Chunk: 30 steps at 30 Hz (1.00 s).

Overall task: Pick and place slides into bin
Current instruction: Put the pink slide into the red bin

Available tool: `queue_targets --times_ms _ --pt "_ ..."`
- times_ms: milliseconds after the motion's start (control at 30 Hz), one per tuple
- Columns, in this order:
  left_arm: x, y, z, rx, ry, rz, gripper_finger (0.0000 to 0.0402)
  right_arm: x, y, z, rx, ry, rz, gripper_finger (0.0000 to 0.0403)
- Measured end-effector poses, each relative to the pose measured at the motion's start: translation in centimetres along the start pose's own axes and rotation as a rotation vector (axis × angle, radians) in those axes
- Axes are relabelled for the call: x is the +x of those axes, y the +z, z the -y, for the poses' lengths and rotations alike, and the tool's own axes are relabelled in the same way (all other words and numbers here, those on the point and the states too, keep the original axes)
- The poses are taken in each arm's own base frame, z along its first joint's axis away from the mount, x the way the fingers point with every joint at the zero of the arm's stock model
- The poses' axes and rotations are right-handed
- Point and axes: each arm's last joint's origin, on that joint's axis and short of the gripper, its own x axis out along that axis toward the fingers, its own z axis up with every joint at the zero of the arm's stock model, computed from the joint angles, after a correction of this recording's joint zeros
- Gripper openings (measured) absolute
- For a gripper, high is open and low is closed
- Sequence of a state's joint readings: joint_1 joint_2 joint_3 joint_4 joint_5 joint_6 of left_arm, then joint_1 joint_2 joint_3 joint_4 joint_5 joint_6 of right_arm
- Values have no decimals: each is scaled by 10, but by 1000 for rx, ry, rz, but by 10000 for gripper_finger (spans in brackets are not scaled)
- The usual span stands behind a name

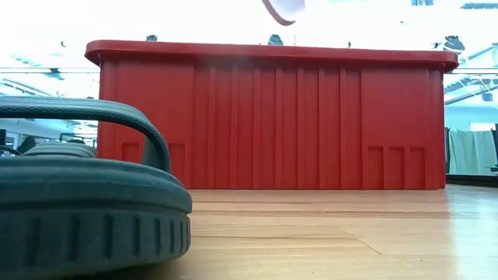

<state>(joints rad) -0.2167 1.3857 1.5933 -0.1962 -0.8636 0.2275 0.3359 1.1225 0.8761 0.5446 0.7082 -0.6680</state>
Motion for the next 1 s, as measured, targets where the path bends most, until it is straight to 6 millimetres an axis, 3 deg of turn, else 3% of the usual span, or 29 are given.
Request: queue_targets --times_ms 367,833,1000 --pt "-9 -14 -26 77 31 -157 1 0 -4 -3 -19 22 -30 181" --pt "0 -67 -54 -44 -114 -631 0 0 -5 -4 5 30 -45 181" --pt "9 -84 -59 -91 -133 -717 0 0 -5 -4 3 32 -47 184"
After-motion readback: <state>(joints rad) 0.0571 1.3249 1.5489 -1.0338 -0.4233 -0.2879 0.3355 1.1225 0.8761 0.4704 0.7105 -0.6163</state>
